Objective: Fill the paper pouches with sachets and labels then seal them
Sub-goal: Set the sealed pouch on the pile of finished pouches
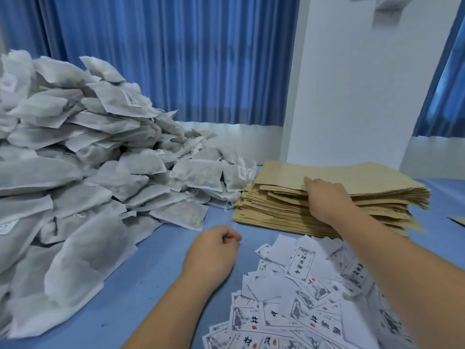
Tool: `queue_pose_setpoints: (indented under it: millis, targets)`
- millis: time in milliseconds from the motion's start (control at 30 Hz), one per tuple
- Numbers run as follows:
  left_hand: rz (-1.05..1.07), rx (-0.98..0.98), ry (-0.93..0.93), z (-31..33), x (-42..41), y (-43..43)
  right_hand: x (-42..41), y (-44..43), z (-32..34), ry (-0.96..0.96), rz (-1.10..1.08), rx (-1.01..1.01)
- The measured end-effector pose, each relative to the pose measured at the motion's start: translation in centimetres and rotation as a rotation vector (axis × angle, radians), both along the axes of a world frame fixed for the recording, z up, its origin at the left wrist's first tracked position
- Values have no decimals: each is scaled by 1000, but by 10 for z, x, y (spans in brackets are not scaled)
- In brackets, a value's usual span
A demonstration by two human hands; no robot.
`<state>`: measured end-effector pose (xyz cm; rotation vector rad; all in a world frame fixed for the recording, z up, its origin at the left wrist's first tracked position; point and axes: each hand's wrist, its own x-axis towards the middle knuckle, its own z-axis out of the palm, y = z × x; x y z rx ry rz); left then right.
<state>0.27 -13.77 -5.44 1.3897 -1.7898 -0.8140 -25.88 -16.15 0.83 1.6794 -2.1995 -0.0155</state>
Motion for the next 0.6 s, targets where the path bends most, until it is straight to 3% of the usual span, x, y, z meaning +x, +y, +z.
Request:
queue_pose_setpoints:
  millis: [100,400,500,600]
  targets:
    - [-2,10,5,0,0,0,2,7,-2,228,28,-120]
    - [0,-5,68,6,-1,6,-4,62,3,7,56,-325]
    - [-20,-6,212,11,-5,11,-5,86,4,-47,144,-474]
    - [-60,161,498,20,-11,17,-8,105,3,-158,235,-655]
